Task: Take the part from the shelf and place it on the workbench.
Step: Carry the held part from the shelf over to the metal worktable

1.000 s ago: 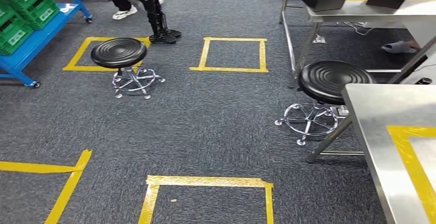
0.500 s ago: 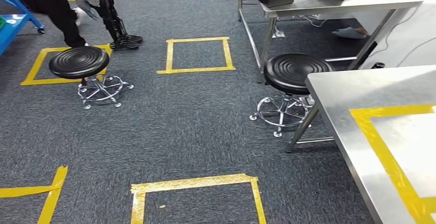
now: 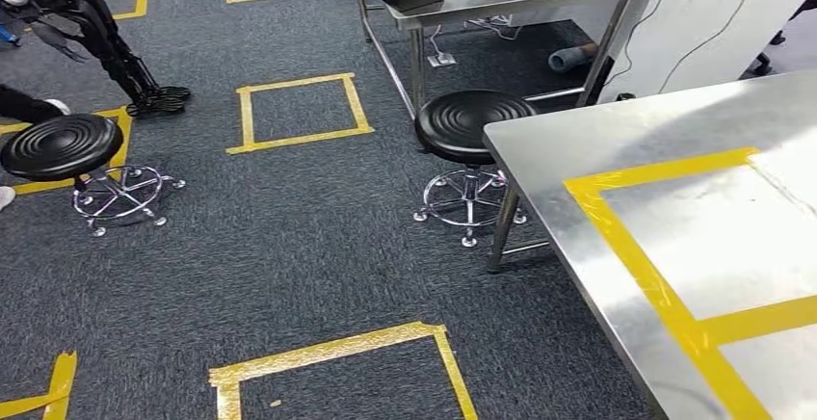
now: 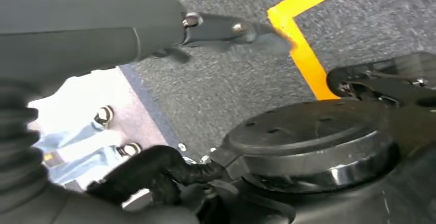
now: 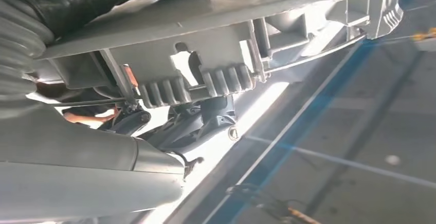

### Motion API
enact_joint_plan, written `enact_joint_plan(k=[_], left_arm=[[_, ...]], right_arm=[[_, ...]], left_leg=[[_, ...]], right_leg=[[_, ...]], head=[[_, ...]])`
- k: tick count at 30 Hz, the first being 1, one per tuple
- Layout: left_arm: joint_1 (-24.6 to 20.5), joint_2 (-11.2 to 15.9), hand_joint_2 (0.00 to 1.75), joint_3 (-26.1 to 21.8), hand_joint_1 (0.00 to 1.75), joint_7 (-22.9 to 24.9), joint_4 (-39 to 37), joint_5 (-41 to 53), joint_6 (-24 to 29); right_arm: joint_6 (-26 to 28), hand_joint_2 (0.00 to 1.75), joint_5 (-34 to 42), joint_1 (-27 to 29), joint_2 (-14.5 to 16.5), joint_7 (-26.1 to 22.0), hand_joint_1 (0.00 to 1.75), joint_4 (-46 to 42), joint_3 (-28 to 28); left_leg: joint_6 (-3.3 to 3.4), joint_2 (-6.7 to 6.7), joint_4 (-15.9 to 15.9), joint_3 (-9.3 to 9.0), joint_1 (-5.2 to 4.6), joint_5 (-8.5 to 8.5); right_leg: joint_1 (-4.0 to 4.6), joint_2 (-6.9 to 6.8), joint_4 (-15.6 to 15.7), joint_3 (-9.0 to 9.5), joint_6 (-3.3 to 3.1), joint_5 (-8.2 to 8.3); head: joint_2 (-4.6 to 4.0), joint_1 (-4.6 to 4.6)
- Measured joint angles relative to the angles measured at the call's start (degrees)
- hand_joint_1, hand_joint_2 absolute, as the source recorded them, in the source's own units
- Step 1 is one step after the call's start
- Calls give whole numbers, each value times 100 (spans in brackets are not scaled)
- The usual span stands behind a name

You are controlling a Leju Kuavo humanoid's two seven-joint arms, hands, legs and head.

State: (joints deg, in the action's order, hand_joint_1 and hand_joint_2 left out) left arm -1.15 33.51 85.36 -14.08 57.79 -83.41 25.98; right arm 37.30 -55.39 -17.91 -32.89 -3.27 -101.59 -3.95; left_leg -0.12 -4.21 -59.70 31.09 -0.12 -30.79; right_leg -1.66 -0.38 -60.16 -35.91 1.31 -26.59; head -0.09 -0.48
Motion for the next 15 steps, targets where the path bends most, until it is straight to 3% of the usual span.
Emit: enact_joint_plan(k=[3,4,5,6,7,9,11,13,14,15], left_arm=[[7,-9,175,53,0,-9,1,-33,31],[13,-13,175,71,0,-14,1,-40,38],[17,-19,175,87,0,-18,2,-48,42],[18,-23,175,96,0,-20,2,-52,44],[16,-25,175,104,0,-21,2,-56,40],[8,0,175,125,0,-22,-1,-66,8],[-6,43,175,157,0,-26,-11,-87,-56],[-42,58,175,184,0,-32,-21,-104,-101],[-69,49,175,192,0,-34,-23,-108,-113],[-88,34,175,198,0,-35,-25,-110,-125]], right_arm=[[-7,175,-20,88,-25,8,175,-35,105],[-12,175,-32,119,-26,10,175,-43,132],[-19,175,-44,152,-27,12,175,-48,154],[-26,175,-52,183,-31,14,175,-50,170],[-38,175,-59,217,-37,14,175,-53,189],[-67,175,-73,291,-49,12,175,-58,235],[-110,175,-92,360,-56,11,175,-54,269],[-150,175,-98,426,-75,19,175,-50,296],[-163,175,-95,460,-92,25,175,-52,312],[-180,175,-96,480,-114,34,175,-54,328]], left_leg=[[24,320,-1111,504,13,-546],[57,350,-1457,685,-2,-637],[101,364,-1608,788,-27,-609],[156,385,-1524,789,-66,-465],[223,438,-1221,689,-116,-233],[398,747,-387,361,-207,196],[522,985,77,162,-255,334],[557,901,223,103,-277,357],[537,813,338,62,-268,410],[510,727,477,14,-257,474]], right_leg=[[41,145,2,-7,-67,11],[63,205,2,-8,-83,13],[84,269,2,-8,-99,15],[99,339,2,-8,-111,18],[106,410,3,-7,-121,23],[90,539,5,-16,-125,37],[32,667,17,-48,-88,66],[-15,815,76,-79,-8,123],[-10,801,93,-111,15,127],[13,694,51,-161,28,72]], head=[[0,-16],[0,-19],[0,-18],[0,-16],[0,-16],[0,-13],[0,-23],[0,-40],[0,-41],[0,-30]])
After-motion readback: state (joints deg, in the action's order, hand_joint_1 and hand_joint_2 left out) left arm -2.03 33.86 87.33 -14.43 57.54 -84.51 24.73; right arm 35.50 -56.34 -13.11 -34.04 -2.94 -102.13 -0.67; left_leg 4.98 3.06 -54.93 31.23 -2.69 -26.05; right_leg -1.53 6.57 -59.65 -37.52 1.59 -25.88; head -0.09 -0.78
